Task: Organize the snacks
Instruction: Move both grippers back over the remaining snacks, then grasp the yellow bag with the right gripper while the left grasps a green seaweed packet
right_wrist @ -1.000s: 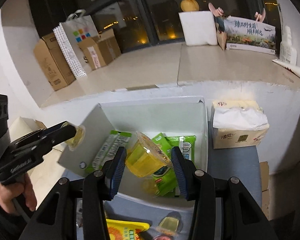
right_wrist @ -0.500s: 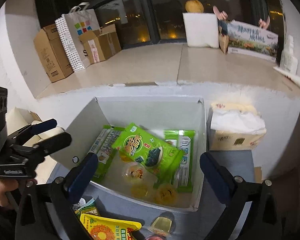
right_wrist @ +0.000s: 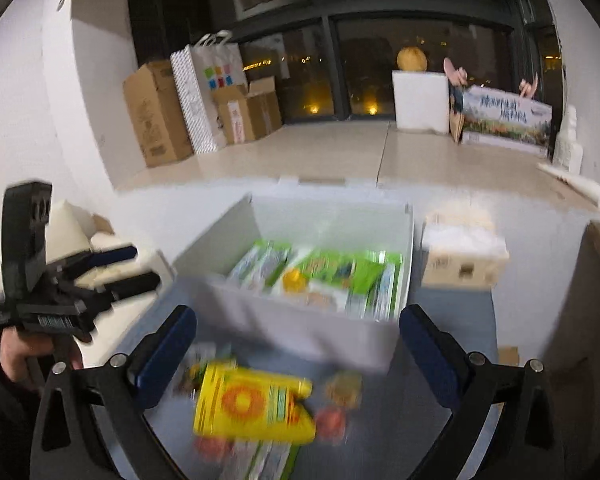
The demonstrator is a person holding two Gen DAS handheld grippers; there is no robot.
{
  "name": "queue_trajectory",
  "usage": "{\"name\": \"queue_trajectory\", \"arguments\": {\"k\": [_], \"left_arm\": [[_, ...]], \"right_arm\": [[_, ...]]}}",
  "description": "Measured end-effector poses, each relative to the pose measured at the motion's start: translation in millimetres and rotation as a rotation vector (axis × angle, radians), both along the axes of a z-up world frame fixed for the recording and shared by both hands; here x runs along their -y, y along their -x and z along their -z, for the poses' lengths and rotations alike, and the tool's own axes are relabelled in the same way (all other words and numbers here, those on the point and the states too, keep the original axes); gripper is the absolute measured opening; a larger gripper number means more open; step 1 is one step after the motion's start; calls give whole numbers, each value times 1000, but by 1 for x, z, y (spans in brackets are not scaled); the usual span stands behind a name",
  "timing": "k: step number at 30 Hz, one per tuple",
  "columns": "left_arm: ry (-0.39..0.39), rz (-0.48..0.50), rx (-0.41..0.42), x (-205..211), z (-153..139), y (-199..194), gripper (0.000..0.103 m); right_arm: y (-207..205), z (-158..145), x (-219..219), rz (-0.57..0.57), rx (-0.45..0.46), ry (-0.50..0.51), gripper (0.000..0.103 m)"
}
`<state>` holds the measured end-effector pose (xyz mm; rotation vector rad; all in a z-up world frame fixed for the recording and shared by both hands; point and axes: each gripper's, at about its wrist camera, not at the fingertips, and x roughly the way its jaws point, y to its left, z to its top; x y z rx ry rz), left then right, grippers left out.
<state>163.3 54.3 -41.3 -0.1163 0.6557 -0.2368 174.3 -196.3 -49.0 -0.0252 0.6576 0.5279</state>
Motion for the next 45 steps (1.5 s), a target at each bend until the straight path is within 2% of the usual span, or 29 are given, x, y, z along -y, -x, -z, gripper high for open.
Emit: {"name": "queue_trajectory", "arguments": {"k": [3,6,10,15,20,24,28,30,34,37,39,40,41,45], "left_arm": [[17,-23,-17,-3,16,27,103],[71,-37,-63,-8,35,46,103],[83,-59,-105,-14,52,62,103],[95,-82,-102,-22,55,75,103],[111,-92,-106,-31,57,78,103],[116,-91,-113,-32,61,78,103],[125,-87,-130,-31,68,77,103],[129,-85,-139,-32,72,75,103],[140,-79,-145,-31,76,74,103],[140,-75,-151,-29,78,70,103],[138,-74,-153,-27,78,69,103],[134,-73,-154,-25,79,67,103],[131,-72,-154,-25,79,67,103],[126,-69,-158,-23,82,62,103]], "right_arm": [[33,30,-1,-5,-16,31,103],[52,63,-15,-56,-69,88,103],[53,95,-35,-110,-154,108,103],[30,107,-61,-127,-208,98,103],[8,112,-90,-121,-198,140,103],[-19,125,-112,-120,-233,215,103],[-27,130,-121,-87,-202,292,103],[-33,130,-117,-74,-219,280,103],[-44,125,-91,-54,-290,110,101],[-50,120,-71,-39,-299,41,85],[-54,118,-61,-8,-292,42,60],[-55,119,-58,4,-291,37,53],[-57,118,-52,20,-288,27,34],[-56,113,-35,27,-268,-33,27]]}}
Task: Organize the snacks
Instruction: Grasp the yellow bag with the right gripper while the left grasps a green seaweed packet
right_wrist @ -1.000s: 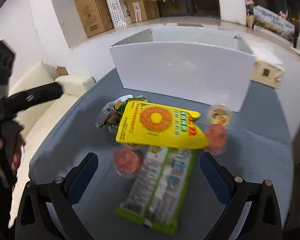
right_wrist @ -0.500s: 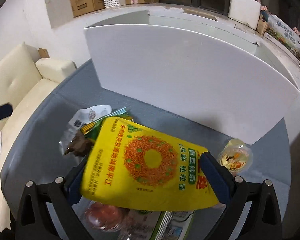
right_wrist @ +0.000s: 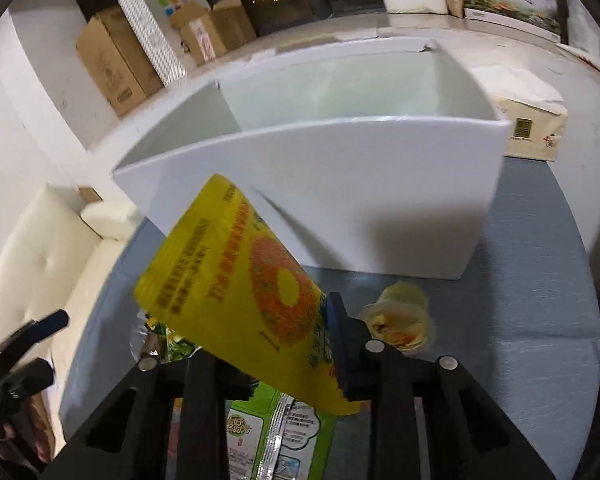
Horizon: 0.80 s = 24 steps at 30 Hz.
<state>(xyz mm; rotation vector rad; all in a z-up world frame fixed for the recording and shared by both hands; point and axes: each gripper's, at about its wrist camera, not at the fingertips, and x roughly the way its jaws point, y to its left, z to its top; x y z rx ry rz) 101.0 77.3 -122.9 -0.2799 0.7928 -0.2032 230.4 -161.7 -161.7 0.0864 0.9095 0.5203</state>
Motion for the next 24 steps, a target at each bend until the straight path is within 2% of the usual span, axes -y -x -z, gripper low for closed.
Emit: {"name": "queue_trajectory", "arguments": {"k": [4,7,10,17,22,24], "left_arm": [[-21,4,-8,1,6,-7,103],[-48,5,-23,-1,12,-14,103],[-39,36,-44,2,18,-23,103],[-73,91,-94,38,30,-62,103],[-126,91,-176,72,53,-97,102],[-153,88,-184,80,59,-103,100]], "right_arm": [[8,-7,9,-9,15,-50,25],[25,-25,19,-17,45,-104,24],[42,-42,24,-17,75,-144,24],[81,-78,48,7,154,-203,24],[94,-86,57,24,174,-225,24],[96,-86,61,30,174,-230,24]]}}
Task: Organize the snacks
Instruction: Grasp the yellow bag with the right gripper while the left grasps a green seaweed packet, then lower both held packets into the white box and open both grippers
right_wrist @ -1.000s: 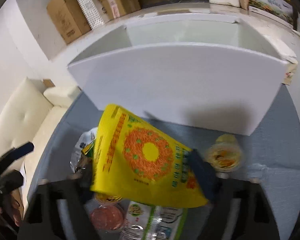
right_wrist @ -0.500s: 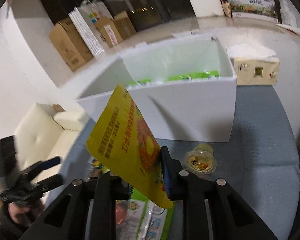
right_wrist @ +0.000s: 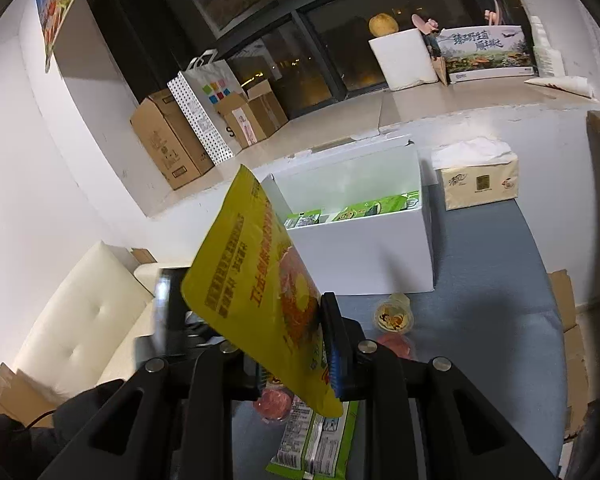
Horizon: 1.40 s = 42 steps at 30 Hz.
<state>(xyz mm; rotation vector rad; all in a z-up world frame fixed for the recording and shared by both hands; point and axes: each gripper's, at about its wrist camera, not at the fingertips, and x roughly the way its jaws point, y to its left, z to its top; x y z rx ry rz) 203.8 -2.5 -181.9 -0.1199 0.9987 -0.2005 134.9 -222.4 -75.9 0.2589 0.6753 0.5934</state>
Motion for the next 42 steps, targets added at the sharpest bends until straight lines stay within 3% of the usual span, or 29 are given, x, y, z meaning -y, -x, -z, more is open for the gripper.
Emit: {"name": "queue_trajectory", "arguments": {"k": [1,2,4,10,16,18,22,23,24,26,31,39,42], "left_arm": [[-17,2,9,3,1,-1,95],[-23,5,12,5,1,-2,76],[-51,5,22,6,-1,-1,61],[6,27,47,-3,-14,12,54],[44,43,181,-12,-68,39,54],[64,45,206,-18,-82,39,54],[77,45,224,-31,-92,41,51],[81,44,223,-34,-92,41,51],[85,47,219,-35,-90,42,51],[98,48,219,-33,-88,40,50],[102,61,273,-25,-111,21,50],[64,79,362,-26,-163,-55,51],[44,52,359,-30,-166,-82,58]], "right_arm": [[0,1,2,5,0,-1,24],[0,1,5,9,0,-3,24],[1,2,9,14,-7,-10,24],[3,7,12,8,-17,-37,24],[-2,-4,3,-17,31,-15,24],[-11,1,-1,-23,13,11,10],[-10,12,-2,-9,5,56,10],[-9,14,0,3,4,70,24],[-7,16,4,34,3,91,60],[0,21,10,57,4,104,99],[6,50,0,27,-66,242,99],[-22,106,-2,18,-241,187,99],[-27,115,-1,11,-272,167,99]]}}
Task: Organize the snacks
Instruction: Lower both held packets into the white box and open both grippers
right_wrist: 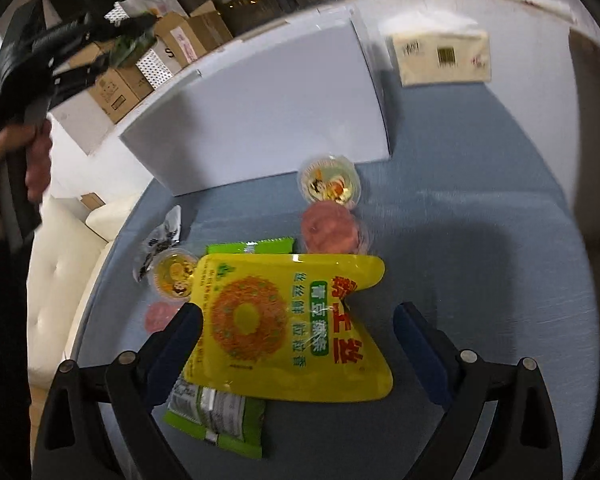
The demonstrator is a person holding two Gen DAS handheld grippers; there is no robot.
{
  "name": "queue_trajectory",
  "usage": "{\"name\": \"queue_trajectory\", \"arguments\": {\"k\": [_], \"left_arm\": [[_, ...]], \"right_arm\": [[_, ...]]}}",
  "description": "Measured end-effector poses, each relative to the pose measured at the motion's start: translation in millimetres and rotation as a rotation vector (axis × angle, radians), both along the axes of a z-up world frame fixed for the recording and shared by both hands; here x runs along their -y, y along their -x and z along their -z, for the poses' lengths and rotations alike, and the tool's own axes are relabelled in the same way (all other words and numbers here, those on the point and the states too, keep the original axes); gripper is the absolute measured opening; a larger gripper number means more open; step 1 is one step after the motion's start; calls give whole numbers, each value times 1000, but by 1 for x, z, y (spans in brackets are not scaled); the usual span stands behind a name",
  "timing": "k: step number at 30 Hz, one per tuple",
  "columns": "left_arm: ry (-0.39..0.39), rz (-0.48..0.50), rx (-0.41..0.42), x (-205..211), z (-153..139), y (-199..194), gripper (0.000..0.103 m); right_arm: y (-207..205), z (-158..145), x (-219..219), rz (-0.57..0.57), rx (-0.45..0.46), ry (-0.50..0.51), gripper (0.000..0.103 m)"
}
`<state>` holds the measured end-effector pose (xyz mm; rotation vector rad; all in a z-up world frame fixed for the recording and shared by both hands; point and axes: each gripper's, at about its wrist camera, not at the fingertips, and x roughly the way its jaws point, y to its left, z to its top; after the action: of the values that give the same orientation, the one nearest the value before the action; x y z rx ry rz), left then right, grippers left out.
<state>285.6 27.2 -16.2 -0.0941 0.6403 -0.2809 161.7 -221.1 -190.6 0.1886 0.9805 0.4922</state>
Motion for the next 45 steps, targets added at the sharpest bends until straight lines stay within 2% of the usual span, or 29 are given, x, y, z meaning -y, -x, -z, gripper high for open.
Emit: {"name": "queue_trajectory", "arguments": {"k": [2,4,5,6,7,8,9,10,11,13,17,23,29,33,39,42,45], "left_arm": [[-15,-15,-24,-2,5,-20,64],[-37,-29,-49,-3,14,-33,72],[-43,-26,-63,-3,20,-39,76],[-48,-30,-73,-3,25,-41,81],[-57,-41,-85,-4,31,-44,93],[-56,-46,-88,-4,34,-43,99],[-46,-43,-85,-5,36,-41,99],[-39,-38,-87,-5,38,-38,101],[-42,-36,-90,-5,39,-35,102],[-44,-31,-83,-4,39,-25,102],[-10,-17,-66,-9,35,2,103],[87,-7,-48,-26,38,55,103],[184,-43,-55,-48,47,99,103],[187,-45,-27,-53,48,136,103],[205,-51,-56,-55,68,181,103],[204,-57,-82,-52,82,197,103],[209,-44,-111,-48,92,207,103]], "right_arm": [[0,2,0,-16,13,-14,97],[2,3,-2,-20,29,12,82],[2,4,-3,-22,34,18,67],[2,5,-2,-28,30,-2,63],[2,5,-1,-31,32,-8,61],[1,6,0,-33,30,-14,54],[1,7,2,-33,20,-31,38],[0,9,3,-37,10,-51,29],[0,9,3,-44,6,-63,25],[3,8,0,-57,26,-40,23],[7,-1,-1,-71,48,-67,17],[22,-39,2,-113,151,-77,13],[26,-71,-6,-151,231,-29,13],[18,-106,-9,-172,301,-6,13],[-29,-165,-24,-149,415,-10,13],[-76,-176,-35,-118,415,-20,13],[-118,-170,-47,-97,372,4,13]]}}
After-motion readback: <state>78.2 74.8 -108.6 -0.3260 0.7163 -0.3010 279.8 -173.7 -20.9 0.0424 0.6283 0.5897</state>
